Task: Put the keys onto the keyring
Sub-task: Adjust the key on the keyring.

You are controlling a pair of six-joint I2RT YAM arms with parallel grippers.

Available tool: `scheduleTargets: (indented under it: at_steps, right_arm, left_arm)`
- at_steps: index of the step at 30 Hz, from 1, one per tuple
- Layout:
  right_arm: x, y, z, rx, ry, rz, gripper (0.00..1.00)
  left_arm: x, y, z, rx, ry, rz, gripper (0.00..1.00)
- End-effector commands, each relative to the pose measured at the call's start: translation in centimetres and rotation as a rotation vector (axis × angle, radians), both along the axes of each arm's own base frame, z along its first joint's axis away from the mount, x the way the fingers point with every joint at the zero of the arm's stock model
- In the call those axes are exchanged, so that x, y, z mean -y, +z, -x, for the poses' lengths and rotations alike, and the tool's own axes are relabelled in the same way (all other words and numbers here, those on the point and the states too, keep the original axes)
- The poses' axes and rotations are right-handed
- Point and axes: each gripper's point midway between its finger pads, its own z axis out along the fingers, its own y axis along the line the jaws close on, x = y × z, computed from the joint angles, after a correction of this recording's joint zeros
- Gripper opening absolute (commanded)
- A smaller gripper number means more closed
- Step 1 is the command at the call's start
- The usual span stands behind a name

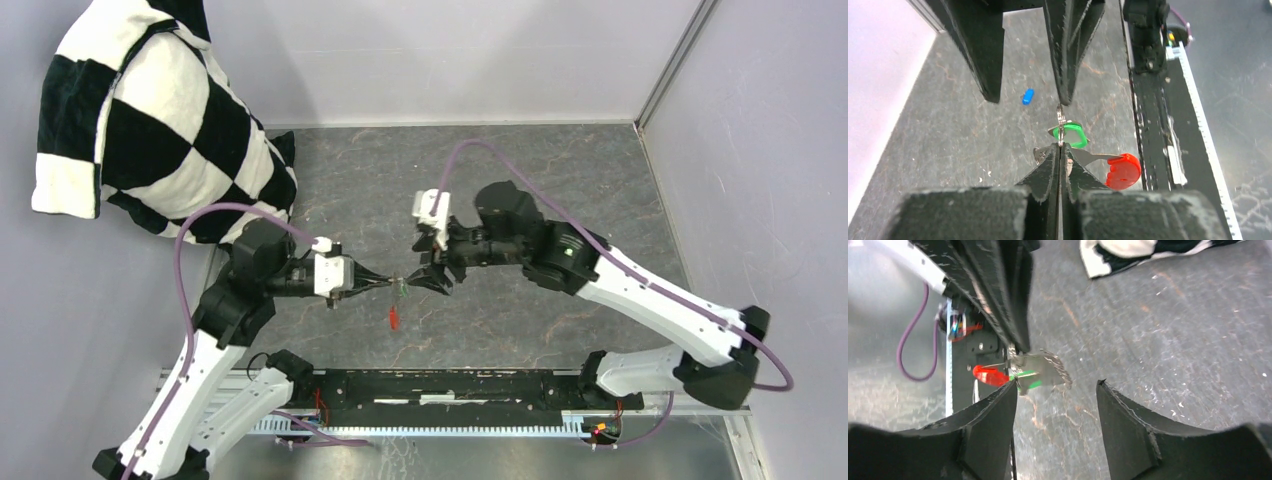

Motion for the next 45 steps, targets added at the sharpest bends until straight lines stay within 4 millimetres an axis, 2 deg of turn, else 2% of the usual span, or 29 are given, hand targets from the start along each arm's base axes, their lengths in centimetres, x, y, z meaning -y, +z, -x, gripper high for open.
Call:
scheduleTargets:
  at_steps: [1,8,12,16,17,21,29,31,36,38,45]
  right_arm:
    - [1.0,5.3,-0.4,0.032,-0.071,-0.267,0.67]
    - [1.1,6.9,1.3,-0.018,-0.007,-0.413,0.68]
    - [0.9,7.6,1.6,-0.047,0.024,-0.454,0.67]
    - [0.8,7.3,1.7,-0.078,0.031,-0.451,0.65]
    - [0.7,7.9,1.7,-0.070,0.037,-0.472,0.65]
    - [0.4,7.8,1.9,-0.093,0.056,-0.474,0.59]
    - [0.1,6.7,1.3,-0.114,0.044,-0.438,0.55]
    - [0.1,6.6,1.3,-0.118,0.050,-0.435,0.48]
    - [0.1,6.5,1.5,-0.132,0.073,-0.435,0.09]
    - [0.1,6.5,1.6,-0.135,0.074,-0.434,0.00]
    - [0.6,5.9,1.6,-0.141,0.064,-0.425,0.00]
  left_arm:
    - [0.7,4.9,-0.5,0.029,0.065,0.218,0.02]
    - [1.1,5.7,0.0,-0.003,0.033,0.259,0.02]
    - [0.9,5.9,0.0,0.033,0.033,0.255,0.02]
    - [0.9,5.9,0.2,0.048,0.028,0.254,0.02]
    - [0.9,5.9,0.2,0.051,0.026,0.252,0.02]
    - [0.8,5.9,0.3,0.066,0.021,0.248,0.02]
    - [0.8,6.1,0.5,0.093,0.008,0.242,0.02]
    - [0.8,6.2,0.5,0.099,0.005,0.241,0.02]
    - [0.7,6.3,0.6,0.110,0.000,0.239,0.02]
    - [0.7,6.2,0.6,0.112,-0.001,0.238,0.02]
    - [0.7,6.3,0.5,0.126,-0.002,0.239,0.02]
